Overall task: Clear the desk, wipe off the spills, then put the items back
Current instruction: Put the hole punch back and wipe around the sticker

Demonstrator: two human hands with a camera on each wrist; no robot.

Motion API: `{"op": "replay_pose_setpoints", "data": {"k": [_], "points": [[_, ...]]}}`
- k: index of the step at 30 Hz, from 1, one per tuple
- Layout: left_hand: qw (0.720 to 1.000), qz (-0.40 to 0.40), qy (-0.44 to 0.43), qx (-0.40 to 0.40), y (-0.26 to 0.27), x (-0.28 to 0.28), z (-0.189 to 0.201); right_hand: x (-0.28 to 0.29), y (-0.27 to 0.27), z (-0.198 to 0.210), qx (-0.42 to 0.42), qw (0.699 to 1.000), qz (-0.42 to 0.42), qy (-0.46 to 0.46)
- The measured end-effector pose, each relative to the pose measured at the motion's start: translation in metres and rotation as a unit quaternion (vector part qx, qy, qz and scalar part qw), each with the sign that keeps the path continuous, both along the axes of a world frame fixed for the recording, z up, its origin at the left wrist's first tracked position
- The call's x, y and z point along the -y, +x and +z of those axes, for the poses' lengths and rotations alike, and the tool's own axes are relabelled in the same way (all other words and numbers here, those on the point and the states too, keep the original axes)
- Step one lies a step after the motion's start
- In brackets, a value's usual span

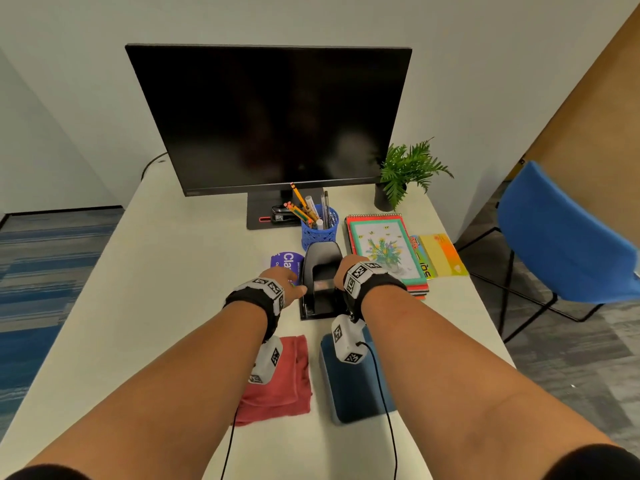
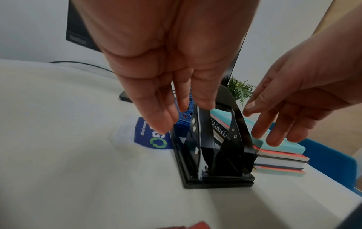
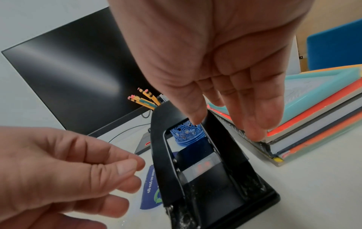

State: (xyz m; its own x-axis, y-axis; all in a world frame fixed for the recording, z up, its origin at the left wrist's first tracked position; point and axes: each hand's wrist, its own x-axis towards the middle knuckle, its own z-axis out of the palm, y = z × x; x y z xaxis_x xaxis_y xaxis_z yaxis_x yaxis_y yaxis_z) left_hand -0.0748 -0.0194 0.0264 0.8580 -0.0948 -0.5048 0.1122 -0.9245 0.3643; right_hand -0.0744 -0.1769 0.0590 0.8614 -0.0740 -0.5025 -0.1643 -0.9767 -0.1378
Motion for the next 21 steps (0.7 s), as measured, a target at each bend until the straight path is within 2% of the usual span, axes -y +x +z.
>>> {"op": "replay_pose_setpoints", "data": {"k": [7, 11, 21], "points": [[1.000, -0.002, 0.016, -0.002, 0.006, 0.018, -0.010, 0.006, 0.011, -0.015, -0.009, 0.999, -0.002, 0.032], [1.000, 0.016, -0.010, -0.011, 0.009, 0.020, -0.016, 0.005, 0.015, -0.022, -0.013, 0.999, -0.007, 0.039], [0.999, 0.047, -0.020, -0.004, 0.012, 0.011, -0.012, -0.010, 0.021, -0.018, -0.018, 0.999, 0.013, 0.031]]}}
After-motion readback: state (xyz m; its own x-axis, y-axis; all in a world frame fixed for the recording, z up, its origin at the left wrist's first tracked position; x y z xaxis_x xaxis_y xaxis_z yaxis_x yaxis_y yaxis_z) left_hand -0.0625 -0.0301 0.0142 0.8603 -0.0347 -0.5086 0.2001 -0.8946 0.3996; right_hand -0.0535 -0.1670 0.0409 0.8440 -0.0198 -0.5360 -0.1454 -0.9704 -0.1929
